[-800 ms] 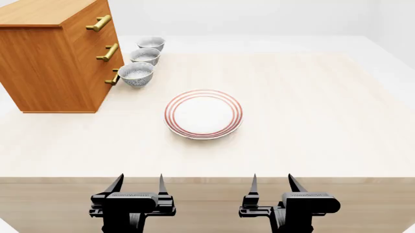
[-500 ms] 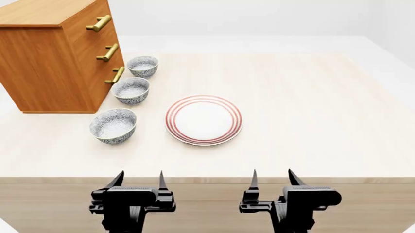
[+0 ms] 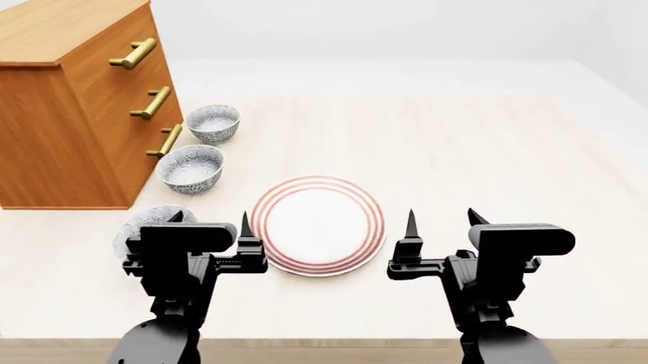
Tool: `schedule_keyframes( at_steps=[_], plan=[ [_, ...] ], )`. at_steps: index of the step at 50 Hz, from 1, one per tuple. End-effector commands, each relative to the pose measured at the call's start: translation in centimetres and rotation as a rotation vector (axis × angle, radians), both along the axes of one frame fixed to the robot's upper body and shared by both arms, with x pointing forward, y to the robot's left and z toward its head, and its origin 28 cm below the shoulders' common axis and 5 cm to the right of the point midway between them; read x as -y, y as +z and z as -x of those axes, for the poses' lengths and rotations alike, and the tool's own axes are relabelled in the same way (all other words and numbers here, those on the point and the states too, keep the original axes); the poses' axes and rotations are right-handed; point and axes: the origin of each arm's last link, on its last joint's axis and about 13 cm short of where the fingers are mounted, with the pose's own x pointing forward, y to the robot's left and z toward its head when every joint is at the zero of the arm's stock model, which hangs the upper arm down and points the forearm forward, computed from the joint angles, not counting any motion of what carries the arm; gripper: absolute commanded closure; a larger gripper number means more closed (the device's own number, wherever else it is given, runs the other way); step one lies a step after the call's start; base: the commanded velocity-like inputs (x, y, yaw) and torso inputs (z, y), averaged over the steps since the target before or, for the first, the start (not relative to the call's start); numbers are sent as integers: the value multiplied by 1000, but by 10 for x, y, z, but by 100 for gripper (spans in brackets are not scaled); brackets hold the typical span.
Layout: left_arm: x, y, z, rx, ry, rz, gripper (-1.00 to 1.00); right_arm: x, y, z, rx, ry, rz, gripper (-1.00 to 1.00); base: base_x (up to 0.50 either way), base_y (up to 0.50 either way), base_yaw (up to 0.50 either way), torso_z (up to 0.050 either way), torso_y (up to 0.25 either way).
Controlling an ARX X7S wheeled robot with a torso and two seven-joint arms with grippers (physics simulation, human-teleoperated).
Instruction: Put the bowl in the middle on the plate.
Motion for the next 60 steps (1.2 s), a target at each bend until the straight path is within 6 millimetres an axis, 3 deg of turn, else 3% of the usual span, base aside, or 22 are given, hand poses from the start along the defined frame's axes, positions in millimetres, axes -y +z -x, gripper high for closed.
schedule_keyframes(
  at_steps=[1, 31, 38, 46, 48, 52, 57, 60],
  plan=[
    [0, 3, -2, -2, -3, -4, -100, 0, 5, -1, 3, 7, 0, -100, 500, 0, 0, 0, 0],
    [0, 4, -2, -3, -5, -3, -100, 0, 6, -5, -11, -18, -1, -100, 497, 0, 0, 0, 1],
    [0, 5, -2, -9, -11, -7, -100, -1, 5, -5, -6, 11, 9, -100, 0, 0, 0, 0, 1],
    [-2, 36, -13, -198, 13, 36, -100, 1, 5, -4, -9, 0, 7, -100, 0, 0, 0, 0, 0],
    [-4, 62, -21, -224, 30, 39, -100, 3, 5, -3, -8, -7, -2, -100, 0, 0, 0, 0, 0],
    [-6, 87, -33, -297, 0, 1, -100, 4, 5, -1, -7, -10, -2, -100, 0, 0, 0, 0, 0],
    [-8, 97, -42, -368, -11, -37, -100, 4, 5, 0, -3, -12, -4, -100, 0, 0, 0, 0, 0],
    [-12, 103, -61, -449, 18, -81, -100, 3, 3, -1, -5, -11, -9, -100, 0, 0, 0, 0, 0]
  ],
)
